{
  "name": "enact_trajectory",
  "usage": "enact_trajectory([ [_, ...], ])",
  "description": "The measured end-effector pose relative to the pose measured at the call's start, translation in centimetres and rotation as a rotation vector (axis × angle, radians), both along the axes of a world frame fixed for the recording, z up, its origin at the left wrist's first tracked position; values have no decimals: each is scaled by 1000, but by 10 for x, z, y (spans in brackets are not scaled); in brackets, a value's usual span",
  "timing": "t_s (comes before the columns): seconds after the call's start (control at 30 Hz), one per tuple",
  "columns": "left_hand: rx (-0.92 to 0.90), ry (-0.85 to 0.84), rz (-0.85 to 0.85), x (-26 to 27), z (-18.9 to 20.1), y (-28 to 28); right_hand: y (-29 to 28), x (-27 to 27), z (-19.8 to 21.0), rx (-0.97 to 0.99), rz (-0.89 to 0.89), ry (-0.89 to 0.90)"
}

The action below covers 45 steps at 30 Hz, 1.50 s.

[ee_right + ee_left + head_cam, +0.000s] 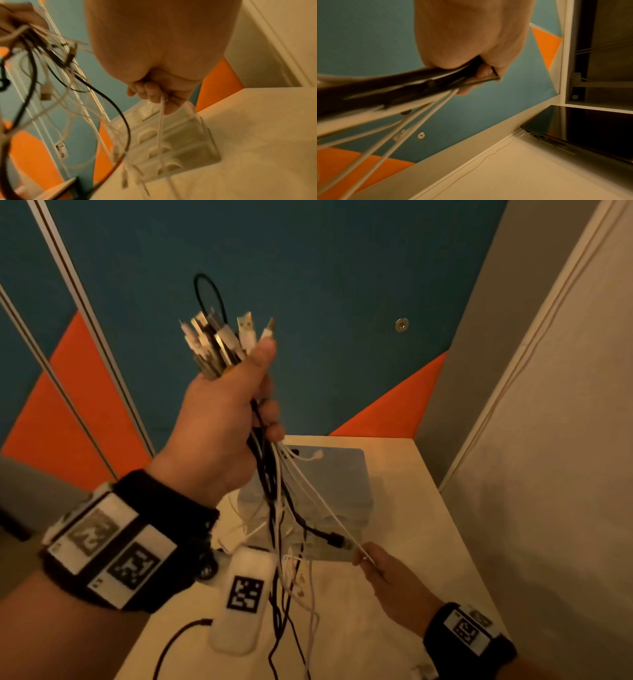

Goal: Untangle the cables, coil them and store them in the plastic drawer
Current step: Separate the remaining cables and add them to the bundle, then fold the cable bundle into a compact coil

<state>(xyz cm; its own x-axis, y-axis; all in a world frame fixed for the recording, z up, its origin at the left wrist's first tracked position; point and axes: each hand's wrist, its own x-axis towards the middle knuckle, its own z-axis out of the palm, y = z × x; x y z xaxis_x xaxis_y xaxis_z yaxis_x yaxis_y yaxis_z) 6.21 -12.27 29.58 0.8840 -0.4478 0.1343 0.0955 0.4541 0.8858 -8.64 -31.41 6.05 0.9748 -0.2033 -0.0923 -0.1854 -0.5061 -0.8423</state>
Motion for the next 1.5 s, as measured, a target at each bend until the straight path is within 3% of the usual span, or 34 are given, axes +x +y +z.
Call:
enact_trajectory([
  [0.33,56,-183,34,20,41,24,-58,-43,-54,-189,-41,379],
  [0.5,93,-184,46,27,40,30,-82,-66,-75,-210,-18,694],
  [0.6,100,-154,33,25,35,30,-92,-78,-74,-114,42,878],
  [0.7,112,-117,-9,18,26,25,-93,-84,-56,27,147,923],
  [0.77,115,-90,-43,11,17,19,-88,-77,-40,72,146,795],
  [0.87,103,-55,-97,3,5,6,-83,-53,-13,141,-67,365],
  [0.97,119,-67,-157,-5,-10,-11,-61,-16,48,146,-89,-9],
  [1.03,161,-112,-171,-12,-22,-22,-38,14,93,296,-35,-192],
  [1.13,234,-192,-166,-25,-35,-34,-4,39,144,443,173,-335],
  [1.27,284,-254,-190,-38,-35,-40,39,54,167,491,296,-379],
  [1.37,313,-356,-255,-38,-24,-32,52,56,166,524,291,-416],
  [1.5,379,-431,-295,-40,-7,-29,60,60,163,389,184,-389],
])
